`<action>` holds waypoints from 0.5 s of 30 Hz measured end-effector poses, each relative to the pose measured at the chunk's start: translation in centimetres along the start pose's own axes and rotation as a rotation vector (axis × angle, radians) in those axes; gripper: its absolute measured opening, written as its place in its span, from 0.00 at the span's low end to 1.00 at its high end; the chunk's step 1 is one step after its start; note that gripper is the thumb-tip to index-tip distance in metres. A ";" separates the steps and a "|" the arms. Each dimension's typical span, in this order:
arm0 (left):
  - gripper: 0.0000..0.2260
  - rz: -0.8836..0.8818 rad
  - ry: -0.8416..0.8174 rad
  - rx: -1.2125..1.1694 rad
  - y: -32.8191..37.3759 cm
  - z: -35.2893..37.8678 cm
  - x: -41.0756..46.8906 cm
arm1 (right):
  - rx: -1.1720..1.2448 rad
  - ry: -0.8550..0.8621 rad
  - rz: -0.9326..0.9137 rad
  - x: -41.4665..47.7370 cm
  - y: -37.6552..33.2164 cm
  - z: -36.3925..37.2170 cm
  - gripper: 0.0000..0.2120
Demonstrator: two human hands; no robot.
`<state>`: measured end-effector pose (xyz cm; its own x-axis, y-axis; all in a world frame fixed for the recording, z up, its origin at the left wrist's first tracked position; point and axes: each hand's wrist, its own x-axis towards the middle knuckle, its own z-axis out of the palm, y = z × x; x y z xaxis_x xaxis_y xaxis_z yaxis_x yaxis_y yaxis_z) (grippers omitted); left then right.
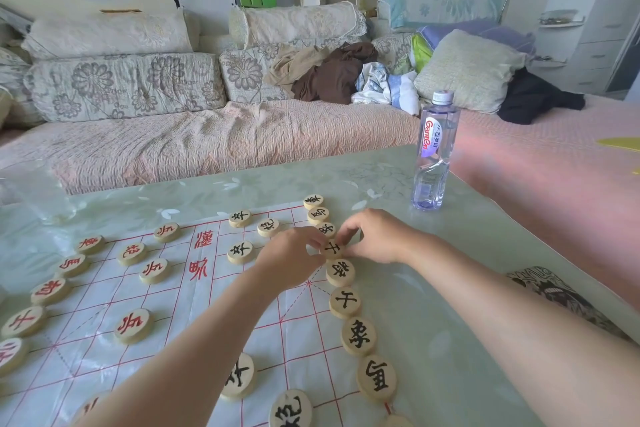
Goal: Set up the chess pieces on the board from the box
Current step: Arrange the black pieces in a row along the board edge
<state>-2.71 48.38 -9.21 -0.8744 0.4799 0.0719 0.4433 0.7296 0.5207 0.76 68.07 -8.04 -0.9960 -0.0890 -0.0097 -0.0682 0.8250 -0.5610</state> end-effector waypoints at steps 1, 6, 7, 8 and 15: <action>0.12 -0.002 -0.003 -0.004 0.0 0.0 0.0 | -0.002 0.009 0.000 0.0 0.0 0.1 0.10; 0.13 0.012 0.033 0.028 0.1 -0.1 -1.0 | 0.055 0.019 -0.007 -0.4 0.0 -0.3 0.10; 0.12 0.021 0.049 0.034 0.1 -0.1 -1.3 | 0.054 0.027 -0.011 -0.6 0.0 -0.5 0.10; 0.11 0.031 0.060 0.035 0.1 -0.1 -1.7 | 0.040 0.029 -0.015 -0.8 0.1 -0.7 0.09; 0.06 0.033 0.010 -0.035 0.7 0.4 -3.9 | -0.023 -0.067 -0.009 -3.2 -0.1 -1.1 0.13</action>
<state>1.06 47.17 -9.46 -0.8614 0.4985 0.0978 0.4648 0.6959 0.5474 3.92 68.91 -7.02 -0.9893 -0.1328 -0.0604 -0.0792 0.8366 -0.5421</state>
